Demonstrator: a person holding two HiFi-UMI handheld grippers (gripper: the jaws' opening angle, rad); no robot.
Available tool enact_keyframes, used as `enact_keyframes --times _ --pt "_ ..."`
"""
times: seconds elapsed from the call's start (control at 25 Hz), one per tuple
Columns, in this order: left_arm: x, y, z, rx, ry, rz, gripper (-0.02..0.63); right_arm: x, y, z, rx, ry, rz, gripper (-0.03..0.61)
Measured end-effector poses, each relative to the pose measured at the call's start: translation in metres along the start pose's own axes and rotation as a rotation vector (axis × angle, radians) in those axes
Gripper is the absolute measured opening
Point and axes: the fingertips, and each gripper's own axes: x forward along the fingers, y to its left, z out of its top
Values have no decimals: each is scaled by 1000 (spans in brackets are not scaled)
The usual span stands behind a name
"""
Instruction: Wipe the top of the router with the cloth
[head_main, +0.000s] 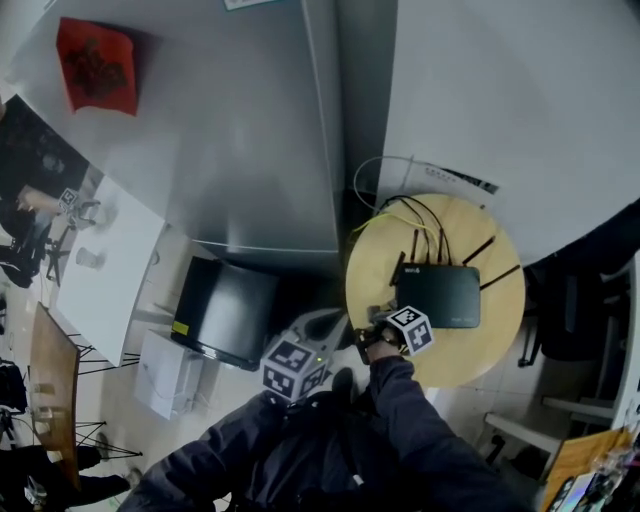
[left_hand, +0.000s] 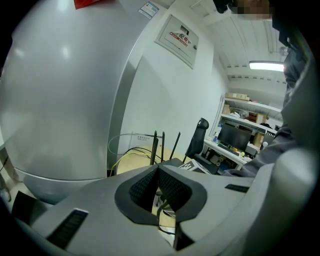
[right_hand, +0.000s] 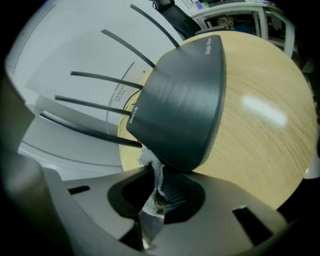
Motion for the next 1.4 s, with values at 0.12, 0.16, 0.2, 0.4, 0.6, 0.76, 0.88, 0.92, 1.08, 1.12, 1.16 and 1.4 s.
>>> enact_keyframes --times 0.12,0.16,0.2,0.4,0.6,0.76,0.88,0.92,1.08,1.12,1.16,1.4 --pt "3 -5 2 4 -6 -17 2 -10 -11 -3 -30 4 11 71" --pt "4 -7 2 5 -6 -22 2 -14 -13 -3 -34 5 14 71" --pt "5 -9 2 7 -7 -27 2 -17 -16 -5 -36 7 16 71" --pt "6 -15 -1 6 2 -40 2 -25 -28 -6 -62 12 26 71" --pt "3 -15 -5 4 0 -44 2 -31 -39 -7 -134 29 16 71" --pt "0 -17 -5 2 -5 -47 2 -32 -40 -6 -286 53 25 71" --pt "-1 -21 -3 5 -10 -58 2 -39 -26 -13 -441 122 140 71" --pt "-2 -24 0 5 -13 -65 2 -45 -18 -17 -506 148 193 71" --pt "-5 -38 10 14 -43 -106 2 -97 9 -25 -883 176 327 71" --pt "-6 -42 12 14 -52 -117 2 -114 13 -24 -980 160 345 71" --pt "-6 -47 14 13 -61 -128 2 -131 15 -23 -1070 137 360 71" --pt "-14 -74 25 19 -90 -192 2 -250 39 -14 -1414 -28 431 72"
